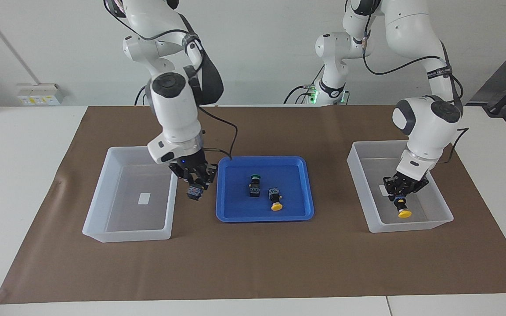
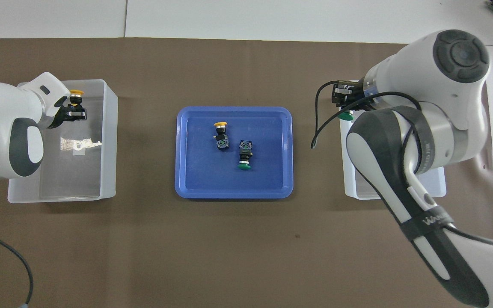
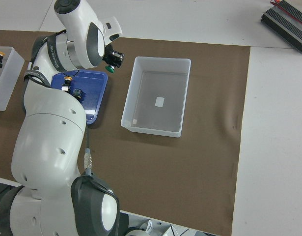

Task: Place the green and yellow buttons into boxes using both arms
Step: 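Lower and release the buttons into the boxes with both grippers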

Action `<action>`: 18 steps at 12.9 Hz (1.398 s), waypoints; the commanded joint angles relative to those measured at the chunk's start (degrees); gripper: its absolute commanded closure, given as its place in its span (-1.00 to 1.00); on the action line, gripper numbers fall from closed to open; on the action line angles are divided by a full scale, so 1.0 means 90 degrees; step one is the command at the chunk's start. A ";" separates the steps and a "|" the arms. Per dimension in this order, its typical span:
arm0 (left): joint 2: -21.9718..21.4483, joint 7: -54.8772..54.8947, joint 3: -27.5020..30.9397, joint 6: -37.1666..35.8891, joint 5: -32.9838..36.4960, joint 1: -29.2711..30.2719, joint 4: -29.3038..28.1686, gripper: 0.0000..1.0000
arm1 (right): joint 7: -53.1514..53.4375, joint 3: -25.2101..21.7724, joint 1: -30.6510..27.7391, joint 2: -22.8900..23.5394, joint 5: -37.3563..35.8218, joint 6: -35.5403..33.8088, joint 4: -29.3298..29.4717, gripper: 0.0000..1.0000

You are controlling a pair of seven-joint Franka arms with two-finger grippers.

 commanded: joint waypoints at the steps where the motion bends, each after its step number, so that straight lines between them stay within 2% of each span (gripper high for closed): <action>1: 0.0322 0.0069 -0.0056 0.0478 0.0078 0.0159 0.0099 0.96 | -0.1250 0.0092 -0.0762 -0.0139 0.0068 0.0158 -0.0494 1.00; 3: 0.0439 0.0089 -0.0056 0.0800 0.0078 0.0169 0.0061 0.74 | -0.2014 0.0092 -0.1193 -0.0179 0.0097 0.0343 -0.0924 1.00; 4: 0.0469 0.0166 -0.0056 0.0917 0.0078 0.0179 0.0031 0.60 | -0.2123 0.0092 -0.1253 -0.0179 0.0155 0.0682 -0.1187 1.00; 5: 0.0469 0.0360 -0.0056 0.0928 0.0078 0.0188 0.0031 0.23 | -0.2124 0.0092 -0.1273 -0.0169 0.0185 0.1082 -0.1508 1.00; 6: 0.0469 0.0439 -0.0056 0.0938 0.0078 0.0188 0.0041 -0.46 | -0.2076 0.0082 -0.1350 -0.0101 0.0195 0.1473 -0.1734 1.00; 7: 0.0478 0.0450 -0.0056 0.0938 0.0078 0.0179 0.0079 -0.99 | -0.1979 0.0082 -0.1390 -0.0014 0.0233 0.1757 -0.1872 1.00; 10: 0.0314 0.0430 -0.0056 0.0841 0.0078 0.0149 0.0129 -1.00 | -0.1539 0.0082 -0.1565 0.0270 0.0361 0.2345 -0.1961 1.00; 11: 0.0100 0.0421 -0.0056 0.0792 0.0068 0.0120 0.0100 -1.00 | -0.1529 0.0082 -0.1585 0.0328 0.0361 0.2443 -0.1961 1.00; 13: -0.0349 0.0421 -0.0066 0.0190 0.0078 0.0081 0.0119 -1.00 | -0.1422 0.0082 -0.1605 0.0533 0.0361 0.2677 -0.1951 1.00; 14: -0.0584 0.0392 -0.0075 -0.0143 0.0068 0.0052 0.0119 -1.00 | -0.1392 0.0091 -0.1605 0.0611 0.0361 0.2813 -0.1951 0.79; 17: -0.1064 0.0265 -0.0085 -0.1042 0.0068 -0.0328 0.0167 -1.00 | -0.1392 0.0082 -0.1527 0.0651 0.0361 0.2864 -0.1932 -0.76; 18: -0.1074 -0.0016 -0.0095 -0.1189 0.0068 -0.0513 0.0245 -1.00 | -0.1382 0.0091 -0.1469 0.0613 0.0351 0.2815 -0.1874 -1.00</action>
